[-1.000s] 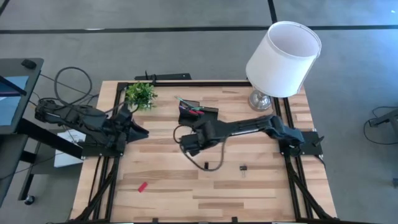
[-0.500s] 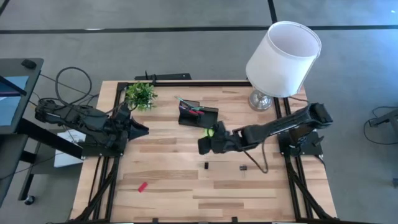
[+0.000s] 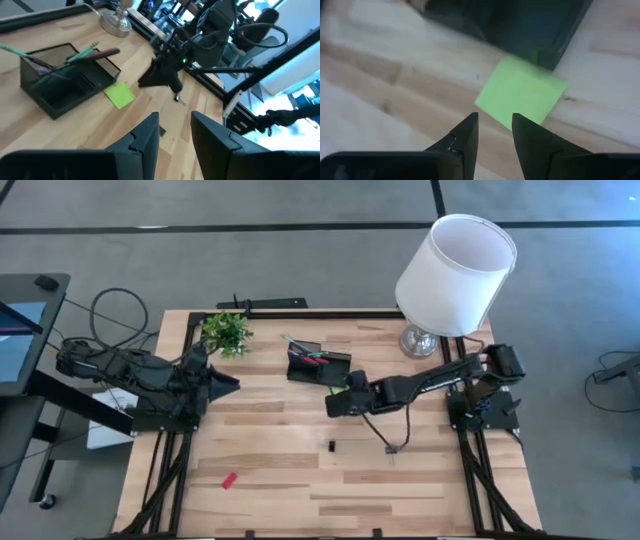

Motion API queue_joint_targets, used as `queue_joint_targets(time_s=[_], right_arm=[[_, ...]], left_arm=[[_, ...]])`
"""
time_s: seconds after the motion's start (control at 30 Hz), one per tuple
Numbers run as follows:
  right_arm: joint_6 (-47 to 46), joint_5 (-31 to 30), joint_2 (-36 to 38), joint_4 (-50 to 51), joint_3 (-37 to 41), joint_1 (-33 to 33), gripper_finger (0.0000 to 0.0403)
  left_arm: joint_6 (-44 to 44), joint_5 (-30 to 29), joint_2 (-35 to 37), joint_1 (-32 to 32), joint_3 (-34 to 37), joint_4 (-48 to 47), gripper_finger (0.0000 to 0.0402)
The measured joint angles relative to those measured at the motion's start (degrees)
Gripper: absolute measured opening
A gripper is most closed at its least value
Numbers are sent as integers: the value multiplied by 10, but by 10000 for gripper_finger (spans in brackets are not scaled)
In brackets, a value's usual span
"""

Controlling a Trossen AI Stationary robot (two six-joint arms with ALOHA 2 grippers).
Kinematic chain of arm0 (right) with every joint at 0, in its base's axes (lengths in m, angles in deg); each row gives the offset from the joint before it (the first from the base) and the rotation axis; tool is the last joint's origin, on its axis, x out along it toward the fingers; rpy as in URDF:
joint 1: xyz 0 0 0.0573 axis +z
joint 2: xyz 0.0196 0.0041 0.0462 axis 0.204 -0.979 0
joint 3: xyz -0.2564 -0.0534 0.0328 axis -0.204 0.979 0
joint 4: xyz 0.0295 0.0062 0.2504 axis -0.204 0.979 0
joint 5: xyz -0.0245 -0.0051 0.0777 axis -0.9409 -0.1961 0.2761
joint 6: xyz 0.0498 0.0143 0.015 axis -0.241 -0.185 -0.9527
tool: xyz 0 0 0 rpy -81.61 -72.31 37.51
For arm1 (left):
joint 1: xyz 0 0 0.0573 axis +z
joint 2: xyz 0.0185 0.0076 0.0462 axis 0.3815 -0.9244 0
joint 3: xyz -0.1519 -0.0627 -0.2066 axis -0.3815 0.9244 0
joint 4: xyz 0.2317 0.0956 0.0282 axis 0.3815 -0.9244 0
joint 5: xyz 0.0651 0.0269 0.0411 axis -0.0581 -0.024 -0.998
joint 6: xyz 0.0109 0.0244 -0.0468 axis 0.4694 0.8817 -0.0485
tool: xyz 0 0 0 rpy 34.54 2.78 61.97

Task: Pick and place office supplies into organizer
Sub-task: Put the green sticky notes into the black desk organizer

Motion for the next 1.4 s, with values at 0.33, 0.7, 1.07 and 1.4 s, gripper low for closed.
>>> queue_joint_targets(time_s=[0.33, 0.7, 1.07, 1.4], right_arm=[[18, 52, -64, 25, -2, -41, 135], [17, 48, -62, 60, -1, -90, 142], [3, 45, -107, 33, -4, -80, 143], [-25, 45, -127, 0, -8, -69, 139]], left_arm=[[-1, -13, -11, 0, 0, 1, 107], [-1, -11, -12, 0, 0, 0, 107], [-1, -10, -12, 0, 0, -3, 107], [-8, -7, -12, 0, 0, -14, 107]])
